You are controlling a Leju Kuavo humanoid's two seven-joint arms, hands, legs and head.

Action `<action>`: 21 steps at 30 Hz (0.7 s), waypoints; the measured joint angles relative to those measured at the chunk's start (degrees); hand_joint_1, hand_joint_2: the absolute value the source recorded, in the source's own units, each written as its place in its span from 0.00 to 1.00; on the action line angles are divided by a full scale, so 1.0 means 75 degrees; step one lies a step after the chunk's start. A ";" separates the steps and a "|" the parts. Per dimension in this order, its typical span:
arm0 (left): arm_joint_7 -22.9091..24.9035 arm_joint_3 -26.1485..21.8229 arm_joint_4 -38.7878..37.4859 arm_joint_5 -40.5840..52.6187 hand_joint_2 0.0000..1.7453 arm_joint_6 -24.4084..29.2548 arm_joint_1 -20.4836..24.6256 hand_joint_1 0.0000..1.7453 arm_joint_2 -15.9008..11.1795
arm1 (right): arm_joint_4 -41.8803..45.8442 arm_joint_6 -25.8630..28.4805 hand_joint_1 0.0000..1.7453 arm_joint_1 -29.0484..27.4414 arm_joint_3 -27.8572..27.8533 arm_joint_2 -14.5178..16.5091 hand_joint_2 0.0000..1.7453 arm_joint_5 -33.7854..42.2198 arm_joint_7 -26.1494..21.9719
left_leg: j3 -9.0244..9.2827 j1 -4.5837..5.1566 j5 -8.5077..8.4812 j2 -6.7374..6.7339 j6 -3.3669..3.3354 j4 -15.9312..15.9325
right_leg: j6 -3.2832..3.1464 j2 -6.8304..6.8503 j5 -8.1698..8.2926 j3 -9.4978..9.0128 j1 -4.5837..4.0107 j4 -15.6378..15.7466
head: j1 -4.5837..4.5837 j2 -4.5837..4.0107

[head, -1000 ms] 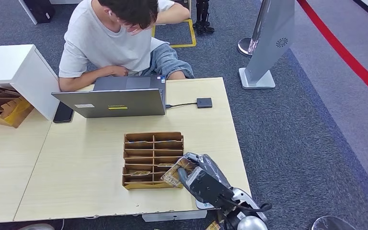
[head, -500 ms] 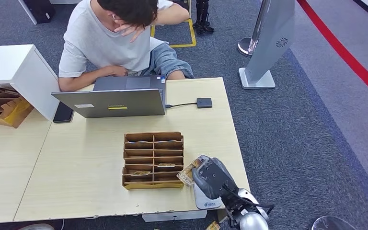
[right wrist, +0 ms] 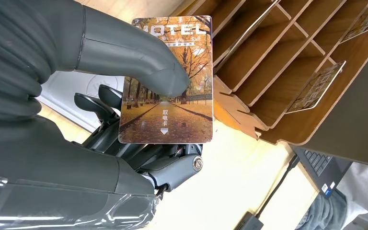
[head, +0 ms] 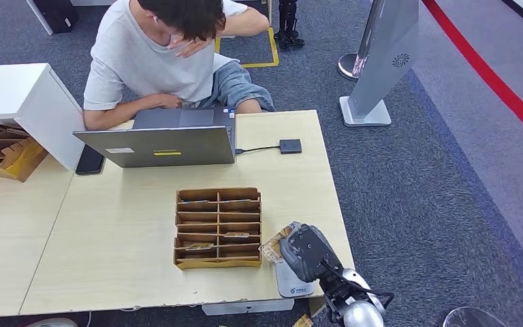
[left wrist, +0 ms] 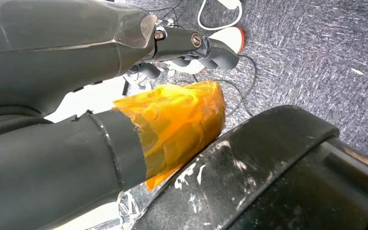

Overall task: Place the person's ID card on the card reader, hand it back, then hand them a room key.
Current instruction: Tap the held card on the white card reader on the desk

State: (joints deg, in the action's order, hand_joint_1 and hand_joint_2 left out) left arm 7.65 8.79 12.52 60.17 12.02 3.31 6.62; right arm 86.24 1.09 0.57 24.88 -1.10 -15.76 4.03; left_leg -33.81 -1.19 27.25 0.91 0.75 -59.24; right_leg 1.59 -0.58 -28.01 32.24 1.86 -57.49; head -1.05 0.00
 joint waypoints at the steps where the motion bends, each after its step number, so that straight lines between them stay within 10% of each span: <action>1: 0.0000 0.0000 0.0000 0.0000 0.00 0.0000 0.0000 0.00 0.0000 | -0.0001 0.0000 1.00 -0.0001 -0.0006 0.0005 1.00 0.0000 0.0001 | 0.0000 0.0000 0.0000 0.0000 0.0000 0.0000 | 0.0000 0.0000 0.0000 0.0000 0.0000 0.0000 | 0.0000 0.0000; 21: -0.0012 0.0000 0.0000 0.0018 0.00 0.0011 -0.0002 0.00 -0.0002 | -0.0184 -0.0217 1.00 -0.0005 -0.0089 0.0013 1.00 -0.0171 0.0094 | 0.0000 0.0000 0.0000 0.0000 0.0000 0.0000 | 0.0000 0.0000 0.0000 0.0000 0.0000 0.0000 | 0.0000 0.0000</action>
State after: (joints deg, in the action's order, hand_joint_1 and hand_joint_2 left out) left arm 7.56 8.79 12.52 60.31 12.10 3.29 6.60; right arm 84.87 -0.53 0.53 24.22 -1.01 -17.04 4.73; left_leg -33.81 -1.19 27.25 0.91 0.75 -59.24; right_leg 1.59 -0.58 -28.01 32.24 1.86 -57.49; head -1.05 0.00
